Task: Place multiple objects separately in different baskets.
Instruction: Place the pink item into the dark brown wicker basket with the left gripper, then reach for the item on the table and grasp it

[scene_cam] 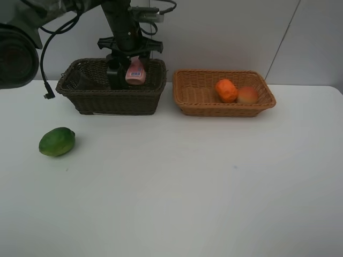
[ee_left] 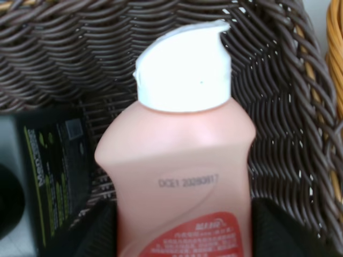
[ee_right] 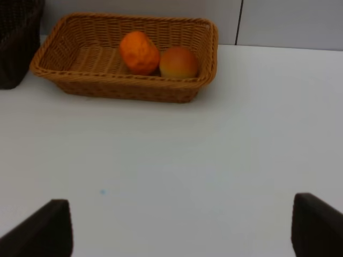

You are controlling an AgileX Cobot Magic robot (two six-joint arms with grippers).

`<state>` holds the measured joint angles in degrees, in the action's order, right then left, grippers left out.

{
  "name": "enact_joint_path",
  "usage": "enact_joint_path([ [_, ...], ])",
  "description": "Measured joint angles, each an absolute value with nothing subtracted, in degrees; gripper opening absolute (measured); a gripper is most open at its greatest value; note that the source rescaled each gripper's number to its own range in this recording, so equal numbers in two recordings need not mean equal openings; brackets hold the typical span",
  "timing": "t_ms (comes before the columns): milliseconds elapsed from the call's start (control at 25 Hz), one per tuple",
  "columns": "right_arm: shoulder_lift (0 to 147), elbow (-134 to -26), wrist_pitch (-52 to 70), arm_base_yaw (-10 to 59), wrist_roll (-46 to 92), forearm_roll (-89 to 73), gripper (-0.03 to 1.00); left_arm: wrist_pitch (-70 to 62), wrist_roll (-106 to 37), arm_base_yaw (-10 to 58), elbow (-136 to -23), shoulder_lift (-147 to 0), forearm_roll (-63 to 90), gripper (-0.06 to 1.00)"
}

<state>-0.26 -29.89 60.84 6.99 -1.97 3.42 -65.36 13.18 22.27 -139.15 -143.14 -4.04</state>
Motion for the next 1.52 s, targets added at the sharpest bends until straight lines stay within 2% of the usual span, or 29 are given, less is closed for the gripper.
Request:
enact_joint_path([
  [120, -0.26, -29.89, 60.84, 6.99, -1.97, 3.42, 0.66, -65.36, 10.37, 22.27, -139.15, -143.14, -4.1, 0.69],
  [240, -0.26, -29.89, 60.84, 6.99, -1.97, 3.42, 0.66, -65.02, 9.51, 22.27, -139.15, -143.14, -4.16, 0.8],
  [360, -0.26, -29.89, 60.84, 6.99, -1.97, 3.42, 0.66, -64.84, 9.46, 22.27, -139.15, -143.14, -4.16, 0.85],
  [880, -0.26, -29.89, 60.84, 6.99, -1.97, 3.42, 0.66, -65.38, 9.46, 23.49, -139.15, -142.36, -4.16, 0.85],
  [1520, -0.26, -29.89, 60.8, 6.99, -1.97, 3.42, 0.66, -68.5, 8.01, 28.22, -137.31, -132.63, -4.38, 0.86],
])
